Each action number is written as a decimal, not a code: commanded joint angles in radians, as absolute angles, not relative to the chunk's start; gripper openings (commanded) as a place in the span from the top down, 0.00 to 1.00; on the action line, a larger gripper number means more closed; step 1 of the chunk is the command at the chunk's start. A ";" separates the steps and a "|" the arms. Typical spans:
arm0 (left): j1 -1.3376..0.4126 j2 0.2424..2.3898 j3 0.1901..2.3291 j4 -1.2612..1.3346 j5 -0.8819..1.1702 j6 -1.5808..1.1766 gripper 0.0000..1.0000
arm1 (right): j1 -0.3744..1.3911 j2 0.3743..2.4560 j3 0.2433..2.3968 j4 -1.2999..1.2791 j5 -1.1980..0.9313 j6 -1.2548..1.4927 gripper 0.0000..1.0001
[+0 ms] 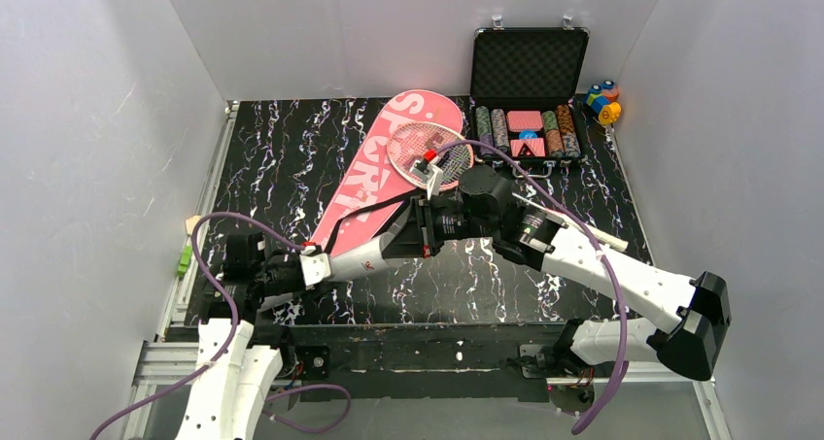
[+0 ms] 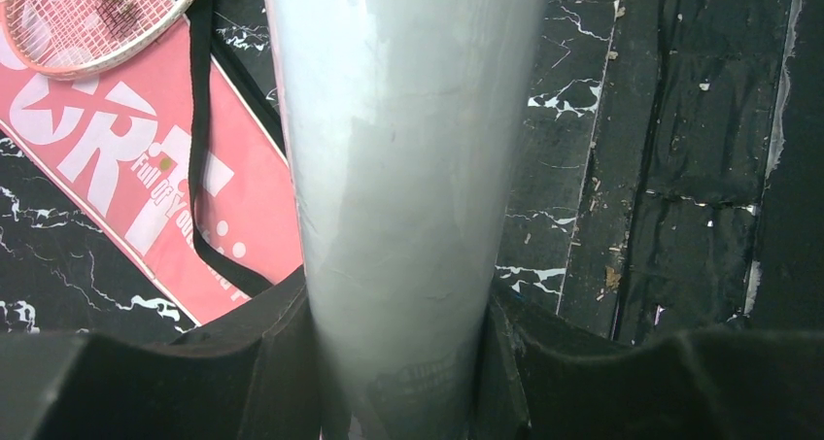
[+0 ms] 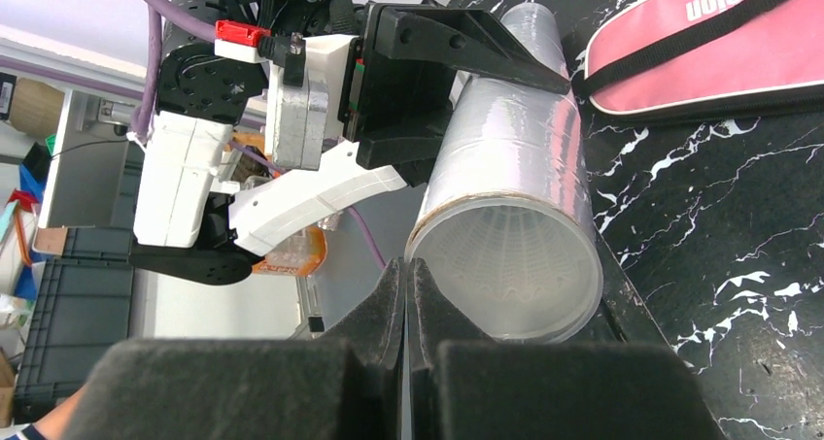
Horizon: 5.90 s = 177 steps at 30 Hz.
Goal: Pack up the badminton gear
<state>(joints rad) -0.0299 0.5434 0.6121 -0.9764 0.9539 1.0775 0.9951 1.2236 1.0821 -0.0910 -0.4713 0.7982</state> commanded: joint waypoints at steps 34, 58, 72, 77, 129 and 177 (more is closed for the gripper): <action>-0.032 0.551 0.622 -0.992 1.036 1.068 0.98 | 0.922 1.104 0.940 0.065 -0.422 0.890 0.75; -0.031 0.571 0.621 -0.982 1.025 1.071 0.98 | 0.980 1.191 1.024 0.017 -0.429 0.857 0.87; -0.031 0.561 0.628 -0.982 1.037 1.060 0.98 | 1.003 1.247 1.018 0.047 -0.436 0.877 0.88; -0.031 0.557 0.630 -0.982 1.045 1.054 0.98 | 1.003 1.270 1.015 0.080 -0.455 0.891 0.89; -0.031 0.914 0.759 -0.516 0.361 0.656 1.00 | 0.665 0.994 1.123 -0.481 -0.019 0.657 0.19; -0.169 1.364 1.168 -0.680 0.231 0.343 0.02 | 0.383 1.792 1.576 -0.812 0.229 0.173 0.11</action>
